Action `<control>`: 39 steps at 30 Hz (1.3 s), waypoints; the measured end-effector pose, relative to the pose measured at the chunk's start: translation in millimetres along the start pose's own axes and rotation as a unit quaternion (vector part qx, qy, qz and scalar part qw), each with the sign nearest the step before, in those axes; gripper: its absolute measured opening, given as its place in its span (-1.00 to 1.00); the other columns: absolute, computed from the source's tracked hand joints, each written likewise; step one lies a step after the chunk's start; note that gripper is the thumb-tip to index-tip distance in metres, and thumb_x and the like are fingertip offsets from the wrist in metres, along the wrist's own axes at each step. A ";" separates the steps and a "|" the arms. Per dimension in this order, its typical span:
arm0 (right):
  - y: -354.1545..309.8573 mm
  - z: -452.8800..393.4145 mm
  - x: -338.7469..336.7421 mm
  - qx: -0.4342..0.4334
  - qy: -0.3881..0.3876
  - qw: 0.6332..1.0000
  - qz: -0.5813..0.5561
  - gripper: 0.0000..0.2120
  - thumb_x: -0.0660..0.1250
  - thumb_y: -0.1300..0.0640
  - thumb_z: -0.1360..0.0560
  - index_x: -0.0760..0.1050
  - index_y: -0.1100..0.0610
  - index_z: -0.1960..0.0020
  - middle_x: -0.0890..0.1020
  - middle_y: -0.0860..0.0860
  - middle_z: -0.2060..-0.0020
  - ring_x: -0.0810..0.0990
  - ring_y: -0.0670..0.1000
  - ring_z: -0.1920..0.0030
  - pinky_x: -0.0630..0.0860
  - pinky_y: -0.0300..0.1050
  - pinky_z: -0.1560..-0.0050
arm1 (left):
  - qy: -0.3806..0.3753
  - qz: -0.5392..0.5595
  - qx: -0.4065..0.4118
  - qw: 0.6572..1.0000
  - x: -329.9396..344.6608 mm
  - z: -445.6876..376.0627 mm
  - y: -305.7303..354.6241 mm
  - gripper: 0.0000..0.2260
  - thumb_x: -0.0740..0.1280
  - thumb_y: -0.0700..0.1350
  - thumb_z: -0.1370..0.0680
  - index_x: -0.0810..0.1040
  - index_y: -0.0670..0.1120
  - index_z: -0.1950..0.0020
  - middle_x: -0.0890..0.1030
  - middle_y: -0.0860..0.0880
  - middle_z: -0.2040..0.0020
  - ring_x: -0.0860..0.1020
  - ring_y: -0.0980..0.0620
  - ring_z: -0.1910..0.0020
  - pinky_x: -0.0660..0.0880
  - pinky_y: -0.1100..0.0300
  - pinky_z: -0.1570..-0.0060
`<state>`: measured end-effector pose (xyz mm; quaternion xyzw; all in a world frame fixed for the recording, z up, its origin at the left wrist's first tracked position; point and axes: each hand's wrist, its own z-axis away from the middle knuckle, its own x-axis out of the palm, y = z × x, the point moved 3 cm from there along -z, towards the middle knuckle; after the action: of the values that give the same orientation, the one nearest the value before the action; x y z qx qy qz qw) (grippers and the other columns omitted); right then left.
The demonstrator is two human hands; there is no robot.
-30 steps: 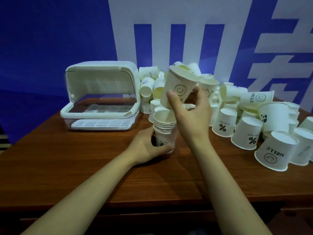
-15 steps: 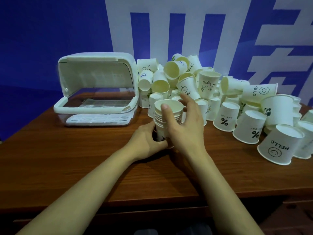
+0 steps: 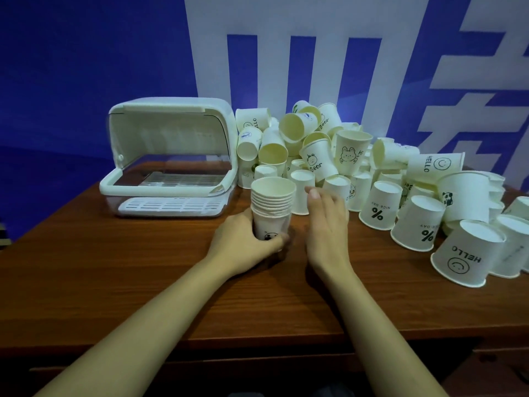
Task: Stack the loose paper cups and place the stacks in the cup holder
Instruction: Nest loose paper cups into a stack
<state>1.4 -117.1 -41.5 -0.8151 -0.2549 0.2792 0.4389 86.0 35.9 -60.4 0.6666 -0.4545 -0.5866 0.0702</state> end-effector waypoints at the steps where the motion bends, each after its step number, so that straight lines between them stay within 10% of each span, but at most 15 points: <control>1: 4.5 -2.8 -1.1 0.017 0.007 1.000 0.013 -0.35 -0.07 -0.31 -0.52 0.54 -0.05 -0.37 0.51 -0.01 -0.31 0.36 0.01 -0.42 0.18 -0.15 -0.35 | 0.022 -0.021 -0.023 0.999 -4.5 -0.5 -2.4 -0.42 0.42 0.42 -0.30 0.57 0.11 -0.18 0.71 0.09 -0.06 0.66 0.01 -0.05 0.60 0.04 0.00; 9: 0.4 -26.1 22.6 -0.145 -0.149 0.934 0.291 -0.21 0.15 0.23 -0.42 0.15 -0.04 -0.64 0.20 -0.05 -0.62 0.13 0.18 -0.57 0.20 0.17 -0.43 | 0.094 -0.044 -0.118 0.988 -15.9 -7.5 -14.9 -0.58 0.49 0.31 -0.37 0.55 0.08 -0.05 0.70 0.01 0.00 0.65 -0.11 -0.04 0.46 0.10 0.13; 12: 7.9 -26.5 28.3 -0.155 -0.155 0.917 0.333 -0.24 0.20 0.11 -0.50 0.05 -0.08 -0.66 0.24 -0.08 -0.59 -0.03 0.19 -0.61 0.19 0.26 -0.41 | 0.096 -0.047 -0.119 0.987 -15.4 -8.6 -16.8 -0.53 0.49 0.34 -0.35 0.57 0.07 -0.09 0.70 0.01 -0.03 0.64 -0.12 -0.06 0.45 0.09 0.11; 16: 6.4 -25.2 15.4 -0.149 -0.001 0.959 0.241 -0.54 0.27 -0.22 -0.48 0.55 0.00 -0.27 0.47 0.03 -0.32 0.22 0.14 -0.47 0.30 0.26 -0.28 | 0.093 -0.046 -0.116 0.988 -14.7 -11.6 -20.4 -0.46 0.45 0.40 -0.32 0.60 0.08 -0.14 0.70 0.05 -0.05 0.65 -0.08 -0.06 0.54 0.05 0.06; 21: 17.1 -28.7 20.7 -0.166 -0.154 0.926 0.301 -0.32 0.28 -0.04 -0.53 0.17 -0.07 -0.61 0.31 -0.06 -0.57 -0.07 0.13 -0.66 0.14 0.33 -0.45 | 0.095 -0.048 -0.110 0.988 -14.2 -10.4 -16.9 -0.42 0.45 0.40 -0.32 0.59 0.07 -0.19 0.71 0.01 -0.09 0.65 -0.12 -0.11 0.60 -0.02 -0.04; 26: 2.5 -20.3 -3.7 -0.182 0.100 0.972 0.112 -0.67 0.30 -0.06 -0.50 0.54 0.13 -0.15 0.58 -0.02 -0.02 0.46 0.14 -0.14 0.43 0.16 -0.17 | 0.100 -0.049 -0.109 0.988 -12.8 -7.9 -14.6 -0.47 0.49 0.35 -0.38 0.59 0.07 -0.20 0.71 -0.01 -0.11 0.64 -0.14 -0.13 0.56 0.02 -0.02; 33: 16.7 -12.4 2.1 -0.027 -0.140 0.967 0.210 -0.13 0.33 -0.44 -0.32 0.32 -0.02 -0.50 0.49 0.02 -0.38 0.45 0.11 -0.39 0.41 0.04 -0.29 | 0.095 -0.046 -0.116 0.988 -12.2 -7.4 -13.8 -0.42 0.48 0.38 -0.38 0.58 0.05 -0.24 0.70 -0.01 -0.13 0.63 -0.12 -0.14 0.57 0.03 -0.03; 39: 24.3 -14.5 -4.6 0.067 -0.141 0.957 0.246 -0.14 0.38 -0.40 -0.38 0.30 0.02 -0.53 0.46 0.13 -0.40 0.40 0.22 -0.42 0.37 0.07 -0.35 | 0.077 -0.029 -0.110 0.991 -12.7 -5.2 -8.4 -0.37 0.43 0.42 -0.32 0.56 0.07 -0.24 0.70 0.03 -0.14 0.63 -0.08 -0.15 0.60 -0.03 -0.11</control>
<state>12.1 -140.3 -54.7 -0.7737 -0.0866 0.5069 0.3700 96.1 47.2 -55.0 0.7108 -0.3611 -0.5818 0.1611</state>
